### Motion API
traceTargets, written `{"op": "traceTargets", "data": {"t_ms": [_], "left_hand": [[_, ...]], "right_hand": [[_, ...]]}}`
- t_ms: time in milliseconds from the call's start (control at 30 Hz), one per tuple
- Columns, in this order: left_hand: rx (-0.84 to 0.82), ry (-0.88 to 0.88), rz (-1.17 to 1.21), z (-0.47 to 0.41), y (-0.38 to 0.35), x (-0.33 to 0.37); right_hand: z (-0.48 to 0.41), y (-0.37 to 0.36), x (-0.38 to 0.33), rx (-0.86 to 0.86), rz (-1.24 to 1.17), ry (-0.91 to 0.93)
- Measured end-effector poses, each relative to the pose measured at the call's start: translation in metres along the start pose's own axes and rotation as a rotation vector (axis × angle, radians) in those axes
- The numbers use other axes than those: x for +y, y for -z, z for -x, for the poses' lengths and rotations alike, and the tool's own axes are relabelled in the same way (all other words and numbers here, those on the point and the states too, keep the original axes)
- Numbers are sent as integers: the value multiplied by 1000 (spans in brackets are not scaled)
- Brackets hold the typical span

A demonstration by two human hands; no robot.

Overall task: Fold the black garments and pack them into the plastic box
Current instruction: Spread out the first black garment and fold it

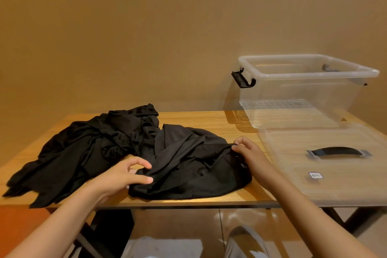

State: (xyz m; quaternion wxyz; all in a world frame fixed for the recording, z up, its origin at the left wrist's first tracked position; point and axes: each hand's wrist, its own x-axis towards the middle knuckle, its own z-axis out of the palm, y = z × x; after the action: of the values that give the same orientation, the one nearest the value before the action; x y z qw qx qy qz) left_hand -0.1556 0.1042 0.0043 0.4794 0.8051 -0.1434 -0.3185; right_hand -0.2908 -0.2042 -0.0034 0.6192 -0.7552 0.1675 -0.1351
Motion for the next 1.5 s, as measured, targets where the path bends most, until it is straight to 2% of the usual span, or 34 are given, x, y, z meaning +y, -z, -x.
{"op": "traceTargets", "data": {"t_ms": [167, 267, 333, 433, 567, 700, 933, 1167, 1333, 1400, 1500], "left_hand": [[-136, -114, 272, 14, -10, 17], [-147, -175, 394, 19, -9, 23], [-142, -208, 361, 21, -10, 29], [-46, -238, 250, 22, -13, 41], [36, -290, 262, 22, -9, 54], [31, -351, 287, 22, -5, 66], [-33, -394, 325, 28, -5, 79], [67, -414, 268, 22, -7, 87], [30, -430, 345, 18, -7, 91], [-21, -450, 408, 16, -10, 91], [-105, -470, 504, 11, -18, 92]], "right_hand": [[0, 1, -2, 12, -220, -32], [2, 5, -8, -20, -327, -38], [2, 8, -12, -22, -346, -24], [0, 11, -18, -17, -318, 31], [-2, 16, -29, -45, -344, 86], [-2, 19, -37, -67, -372, 89], [-5, 22, -47, -20, -307, 128], [-9, 21, -53, -13, -240, 145], [-9, 15, -59, -12, -205, 146], [-7, 6, -62, -71, -110, 111], [-4, -20, -62, -257, 78, 32]]}}
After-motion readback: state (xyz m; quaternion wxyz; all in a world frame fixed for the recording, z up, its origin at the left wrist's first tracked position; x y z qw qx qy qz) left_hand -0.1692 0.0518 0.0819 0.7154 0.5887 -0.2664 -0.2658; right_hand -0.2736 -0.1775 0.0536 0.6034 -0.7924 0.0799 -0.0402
